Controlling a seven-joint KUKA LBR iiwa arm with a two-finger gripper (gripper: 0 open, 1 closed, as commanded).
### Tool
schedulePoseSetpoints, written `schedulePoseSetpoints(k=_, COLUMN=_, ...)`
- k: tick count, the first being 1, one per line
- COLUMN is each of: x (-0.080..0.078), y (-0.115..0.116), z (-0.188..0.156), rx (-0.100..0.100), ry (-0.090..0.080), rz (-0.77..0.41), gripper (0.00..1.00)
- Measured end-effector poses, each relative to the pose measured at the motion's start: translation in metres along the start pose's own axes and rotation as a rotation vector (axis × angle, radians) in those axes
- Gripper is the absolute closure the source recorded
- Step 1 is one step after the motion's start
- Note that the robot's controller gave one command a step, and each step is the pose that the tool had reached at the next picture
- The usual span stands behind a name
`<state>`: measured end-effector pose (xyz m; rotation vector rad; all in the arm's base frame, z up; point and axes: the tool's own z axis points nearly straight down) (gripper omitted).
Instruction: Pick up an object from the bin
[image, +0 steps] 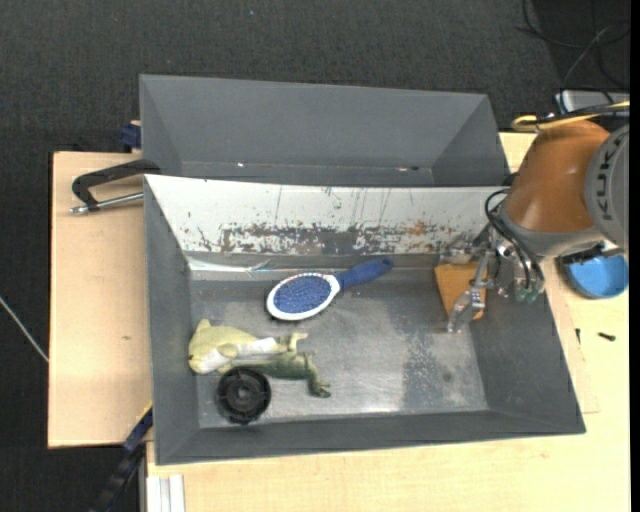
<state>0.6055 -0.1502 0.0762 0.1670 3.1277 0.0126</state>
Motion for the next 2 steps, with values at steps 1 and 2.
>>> schedulePoseSetpoints(k=1, x=-0.002, y=0.002, z=-0.002, rx=0.006, ry=0.003, rz=-0.001, gripper=0.0)
schedulePoseSetpoints(k=2, x=-0.0017, y=0.0025, z=-0.0022, rx=0.005, ry=0.005, rz=-0.001, gripper=1.0)
